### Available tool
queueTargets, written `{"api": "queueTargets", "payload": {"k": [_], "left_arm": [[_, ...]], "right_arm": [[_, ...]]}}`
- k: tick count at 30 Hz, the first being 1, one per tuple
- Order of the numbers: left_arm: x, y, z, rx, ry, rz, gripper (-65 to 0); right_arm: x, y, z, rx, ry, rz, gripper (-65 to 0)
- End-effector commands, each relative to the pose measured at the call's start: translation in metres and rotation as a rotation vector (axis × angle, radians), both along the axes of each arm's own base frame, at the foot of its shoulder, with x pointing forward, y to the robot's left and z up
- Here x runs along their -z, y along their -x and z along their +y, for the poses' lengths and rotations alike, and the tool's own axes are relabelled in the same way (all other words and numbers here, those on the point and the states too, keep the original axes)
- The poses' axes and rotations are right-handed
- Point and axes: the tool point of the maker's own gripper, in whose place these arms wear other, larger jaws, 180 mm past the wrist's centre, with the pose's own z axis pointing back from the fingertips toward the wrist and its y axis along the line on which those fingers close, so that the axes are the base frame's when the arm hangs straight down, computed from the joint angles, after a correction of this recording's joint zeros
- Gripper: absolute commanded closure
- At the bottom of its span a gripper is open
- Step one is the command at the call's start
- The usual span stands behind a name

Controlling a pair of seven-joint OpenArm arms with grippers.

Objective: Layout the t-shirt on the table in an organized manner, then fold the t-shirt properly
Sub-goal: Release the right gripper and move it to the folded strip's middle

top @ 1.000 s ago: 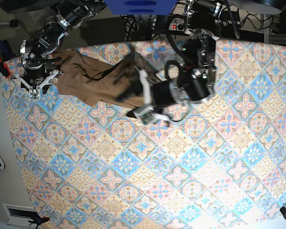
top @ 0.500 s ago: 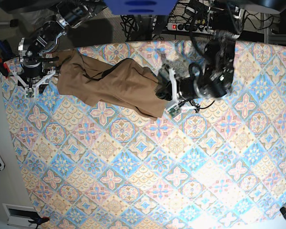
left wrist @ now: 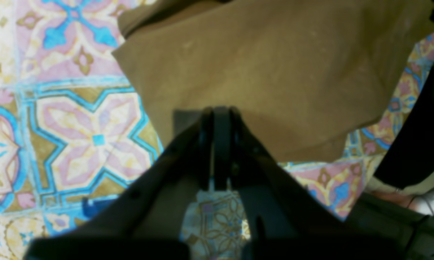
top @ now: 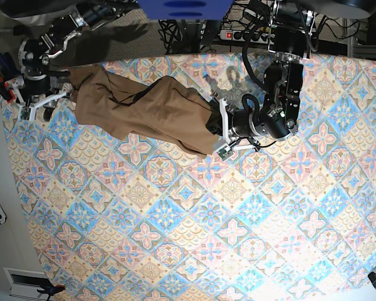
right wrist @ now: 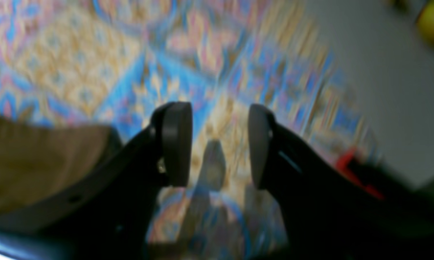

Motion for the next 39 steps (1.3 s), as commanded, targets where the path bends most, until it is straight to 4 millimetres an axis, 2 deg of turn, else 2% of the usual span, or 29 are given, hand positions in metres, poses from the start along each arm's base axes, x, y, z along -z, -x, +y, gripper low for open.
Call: {"api": "queueTargets", "payload": {"k": [1,5,7,10,14,17,20,29,32,39], "left_arm": [[-0.012,-0.009,-0.003,0.000,0.025,-0.042,0.0],[-0.009,-0.008,0.000,-0.002,0.007,-0.041,0.0],[-0.008,-0.007,0.000,-0.002,0.007,-0.038,0.0],[-0.008,-0.007,0.000,-0.002,0.007,-0.038,0.0],[-0.007,-0.006,0.000,-0.002,0.007,-0.035,0.0],[-0.007,-0.006,0.000,-0.002,0.007,-0.035,0.0],[-0.007,-0.006,0.000,-0.002,0.007,-0.035,0.0],[-0.008,-0.007,0.000,-0.002,0.007,-0.036,0.0],[-0.008,-0.007,0.000,-0.002,0.007,-0.036,0.0],[-0.007,-0.006,0.000,-0.002,0.007,-0.035,0.0]], "right_arm": [[-0.017,-0.006,-0.004,0.001,0.017,-0.040,-26.3],[0.008,0.016,0.005,0.029,-0.096,0.145,-35.5],[0.014,0.022,0.010,0.027,-0.156,0.188,-36.4],[0.011,0.028,0.005,0.007,-0.192,0.210,-36.2],[0.004,0.027,0.009,-0.031,-0.276,0.184,-36.1],[-0.012,0.027,-0.010,-0.022,-0.270,0.146,-34.2],[-0.021,0.029,-0.020,-0.031,-0.264,0.154,-33.3],[-0.044,0.006,0.001,-0.132,-0.362,-0.018,-33.3],[-0.026,0.007,0.011,-0.123,-0.449,-0.018,-33.3],[0.016,0.020,0.018,-0.080,-0.593,0.043,-33.3]]}}
